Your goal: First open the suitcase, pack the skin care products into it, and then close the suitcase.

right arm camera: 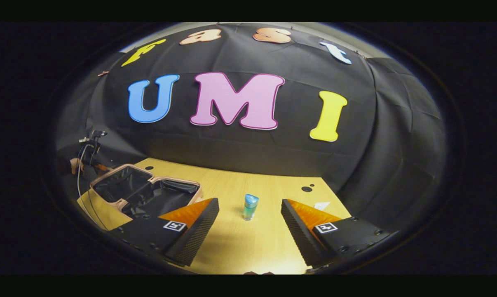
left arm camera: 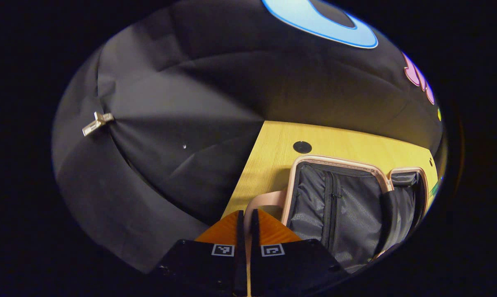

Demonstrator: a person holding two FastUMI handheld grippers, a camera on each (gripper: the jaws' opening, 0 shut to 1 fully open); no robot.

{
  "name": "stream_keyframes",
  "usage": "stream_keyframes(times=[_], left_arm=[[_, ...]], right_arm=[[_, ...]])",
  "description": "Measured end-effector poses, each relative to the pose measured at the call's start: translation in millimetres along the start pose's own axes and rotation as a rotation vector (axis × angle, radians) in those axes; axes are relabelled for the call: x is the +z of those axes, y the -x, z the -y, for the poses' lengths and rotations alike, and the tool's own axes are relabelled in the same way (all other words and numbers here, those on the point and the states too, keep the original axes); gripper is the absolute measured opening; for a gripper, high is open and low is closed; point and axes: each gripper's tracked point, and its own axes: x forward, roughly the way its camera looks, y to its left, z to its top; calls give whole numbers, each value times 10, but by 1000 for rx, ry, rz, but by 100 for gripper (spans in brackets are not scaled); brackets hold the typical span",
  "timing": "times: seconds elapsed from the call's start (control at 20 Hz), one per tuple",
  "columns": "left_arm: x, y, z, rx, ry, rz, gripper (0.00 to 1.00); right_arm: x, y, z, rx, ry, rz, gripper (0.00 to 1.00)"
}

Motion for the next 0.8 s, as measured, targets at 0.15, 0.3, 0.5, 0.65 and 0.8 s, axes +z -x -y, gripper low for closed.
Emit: stream_keyframes(times=[0.15, 0.3, 0.5, 0.65, 0.8], left_arm=[[-111, -108, -105, 22, 17, -25, 10], [-69, -52, -209, 84, -10, -31, 17], [403, 550, 50, 19, -13, 136, 50], [718, 1185, 482, -59, -10, 293, 99], [863, 1813, 1094, -119, -6, 422, 99]], right_arm=[[21, -66, -88, 5, -13, 0, 97], [2, -68, -22, -7, -2, -1, 97], [103, 26, 161, -42, -15, 27, 96], [198, 146, 351, -78, -26, 60, 96], [295, 288, 587, -113, -31, 106, 96]])
